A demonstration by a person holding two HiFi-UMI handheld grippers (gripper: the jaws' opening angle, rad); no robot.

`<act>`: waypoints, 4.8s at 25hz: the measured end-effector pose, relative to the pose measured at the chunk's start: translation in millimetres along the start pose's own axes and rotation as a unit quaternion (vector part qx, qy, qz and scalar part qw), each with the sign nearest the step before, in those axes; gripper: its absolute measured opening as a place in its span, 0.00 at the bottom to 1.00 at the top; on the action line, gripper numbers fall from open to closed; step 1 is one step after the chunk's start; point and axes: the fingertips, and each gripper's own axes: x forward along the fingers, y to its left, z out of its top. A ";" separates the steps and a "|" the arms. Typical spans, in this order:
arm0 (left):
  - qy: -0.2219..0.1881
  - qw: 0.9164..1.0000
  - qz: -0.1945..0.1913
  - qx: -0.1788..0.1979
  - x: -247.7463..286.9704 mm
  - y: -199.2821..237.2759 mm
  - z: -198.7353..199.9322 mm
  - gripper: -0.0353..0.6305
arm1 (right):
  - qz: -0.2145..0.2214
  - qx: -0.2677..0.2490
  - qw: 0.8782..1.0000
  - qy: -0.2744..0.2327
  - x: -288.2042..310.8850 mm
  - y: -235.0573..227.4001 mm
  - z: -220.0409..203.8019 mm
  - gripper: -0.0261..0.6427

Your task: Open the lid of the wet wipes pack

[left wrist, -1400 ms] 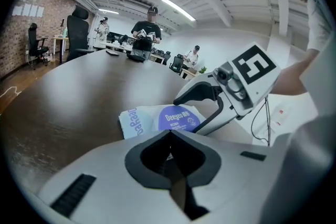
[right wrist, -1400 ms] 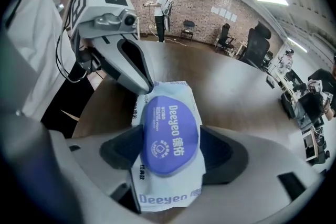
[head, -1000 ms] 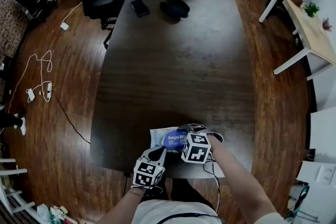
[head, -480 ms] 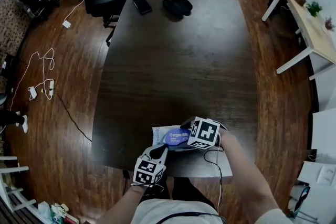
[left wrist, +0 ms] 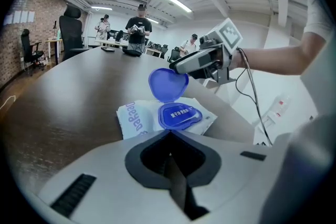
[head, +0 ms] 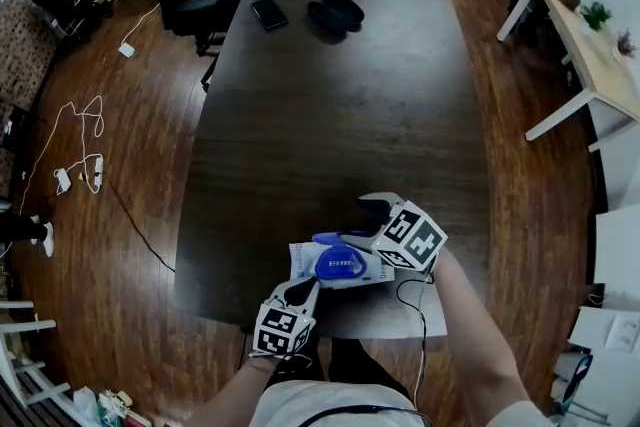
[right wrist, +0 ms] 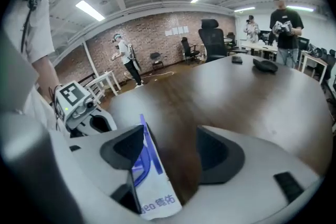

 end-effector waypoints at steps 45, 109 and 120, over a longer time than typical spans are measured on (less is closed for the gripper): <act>-0.249 0.965 -0.025 0.073 -189.3 -37.4 141.2 0.06 | -0.243 0.163 0.902 -0.318 -201.3 177.1 15.2 0.40; -0.299 0.948 -0.017 0.105 -396.4 -269.7 -92.6 0.06 | -0.277 0.108 0.880 -0.369 -320.4 526.4 -135.6 0.05; -0.289 0.951 -0.030 0.106 -404.2 -239.0 -80.5 0.06 | -0.293 0.102 0.879 -0.363 -300.1 523.2 -101.1 0.05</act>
